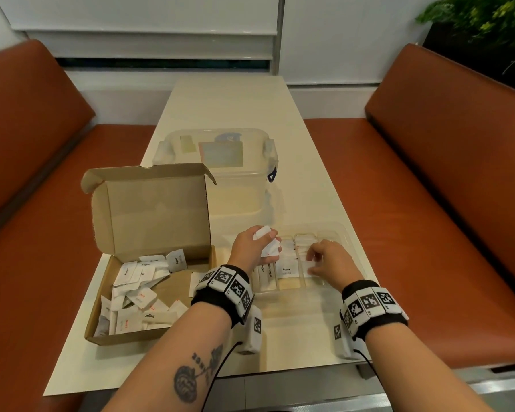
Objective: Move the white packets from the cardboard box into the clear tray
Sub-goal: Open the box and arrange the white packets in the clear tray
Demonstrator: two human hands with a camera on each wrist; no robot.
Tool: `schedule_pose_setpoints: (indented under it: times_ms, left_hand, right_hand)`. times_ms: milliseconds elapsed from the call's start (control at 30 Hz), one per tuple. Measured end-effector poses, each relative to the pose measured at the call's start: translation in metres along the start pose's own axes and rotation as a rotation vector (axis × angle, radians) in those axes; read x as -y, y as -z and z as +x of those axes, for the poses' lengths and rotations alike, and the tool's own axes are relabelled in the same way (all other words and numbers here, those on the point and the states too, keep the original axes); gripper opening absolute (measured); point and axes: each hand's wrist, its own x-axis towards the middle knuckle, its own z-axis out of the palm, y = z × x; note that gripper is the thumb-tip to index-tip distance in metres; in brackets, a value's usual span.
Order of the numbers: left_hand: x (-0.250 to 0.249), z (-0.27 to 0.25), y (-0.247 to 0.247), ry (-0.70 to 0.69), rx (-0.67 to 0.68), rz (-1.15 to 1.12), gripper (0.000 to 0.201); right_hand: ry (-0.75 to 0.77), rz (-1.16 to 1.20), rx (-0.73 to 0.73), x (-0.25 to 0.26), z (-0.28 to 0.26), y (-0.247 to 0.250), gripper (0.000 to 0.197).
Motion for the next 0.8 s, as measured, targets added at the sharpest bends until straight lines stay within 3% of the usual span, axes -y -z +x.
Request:
schedule_pose_setpoints:
  times_ms: [133, 567, 733, 800]
  left_hand:
    - [0.001, -0.001, -0.001, -0.002, 0.003, -0.008, 0.014]
    - [0.004, 0.002, 0.001, -0.003, -0.007, -0.011, 0.02]
    - [0.004, 0.001, 0.001, 0.009, -0.001, -0.024, 0.017]
    - [0.004, 0.001, 0.001, 0.01, -0.001, -0.02, 0.014]
  right_hand:
    - [-0.022, 0.05, -0.007, 0.003, 0.0, 0.001, 0.034]
    - [-0.049, 0.006, -0.019, 0.004, 0.005, -0.003, 0.017]
    - [-0.013, 0.14, -0.26, 0.018, 0.002, 0.0, 0.018]
    - [0.05, 0.295, -0.265, 0.033, 0.001, 0.002, 0.02]
